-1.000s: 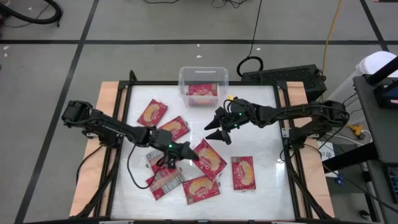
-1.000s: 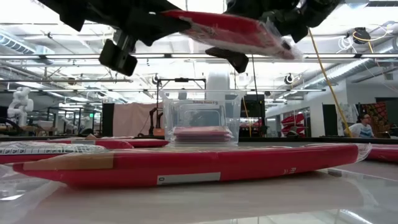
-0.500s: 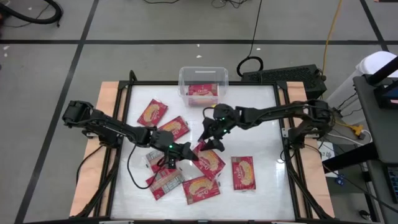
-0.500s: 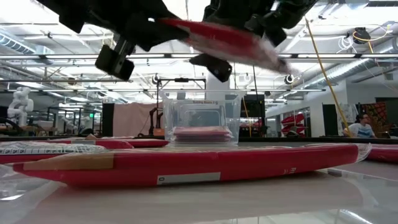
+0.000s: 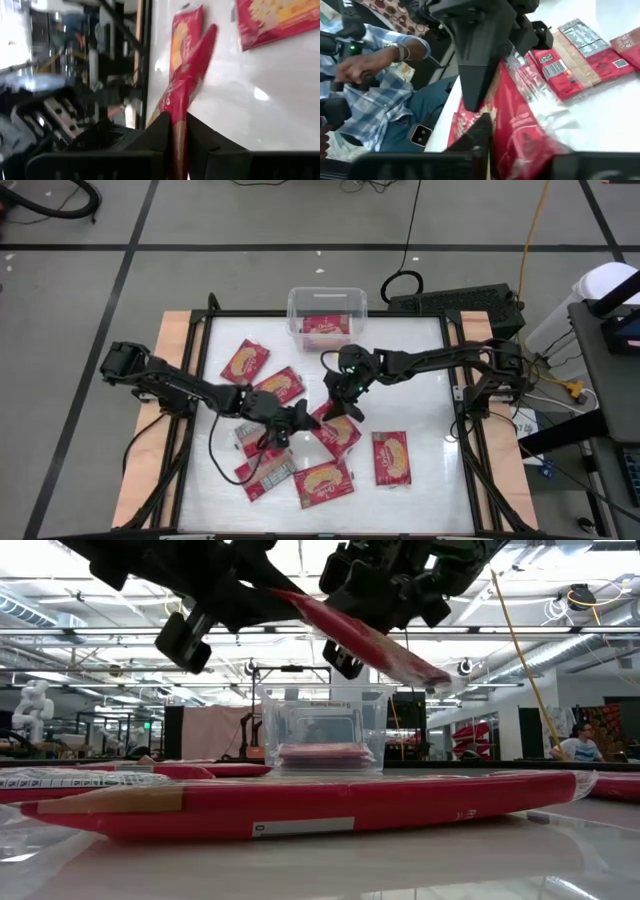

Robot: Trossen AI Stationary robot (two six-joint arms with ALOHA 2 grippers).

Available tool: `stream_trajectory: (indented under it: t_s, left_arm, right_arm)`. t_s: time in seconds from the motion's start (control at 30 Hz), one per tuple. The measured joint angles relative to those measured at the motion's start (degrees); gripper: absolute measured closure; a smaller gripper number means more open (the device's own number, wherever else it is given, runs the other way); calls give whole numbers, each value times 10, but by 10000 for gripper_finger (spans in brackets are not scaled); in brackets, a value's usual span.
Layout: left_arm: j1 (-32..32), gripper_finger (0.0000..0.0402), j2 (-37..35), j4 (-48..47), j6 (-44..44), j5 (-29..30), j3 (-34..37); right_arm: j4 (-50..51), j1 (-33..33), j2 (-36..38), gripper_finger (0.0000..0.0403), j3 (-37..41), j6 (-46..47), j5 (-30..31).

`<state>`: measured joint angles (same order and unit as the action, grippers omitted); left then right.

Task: Sort popcorn bags into baskets
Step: Put the popcorn bag into the transparent bin

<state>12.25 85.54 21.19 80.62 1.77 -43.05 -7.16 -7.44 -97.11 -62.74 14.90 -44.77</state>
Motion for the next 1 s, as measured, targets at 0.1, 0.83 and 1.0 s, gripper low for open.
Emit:
stream_trajectory:
  t_s: [0.1,0.83,1.0]
  left_arm:
    - [11,325,0,17,-23,73,0]
    - [-18,26,-1,-29,-592,428,2]
    - [-38,40,-1,-45,-751,325,36]
  right_arm:
    - [4,-12,11,393,0,-2,-19]
    - [131,16,184,390,1,-72,189]
    - [35,47,225,393,51,-87,287]
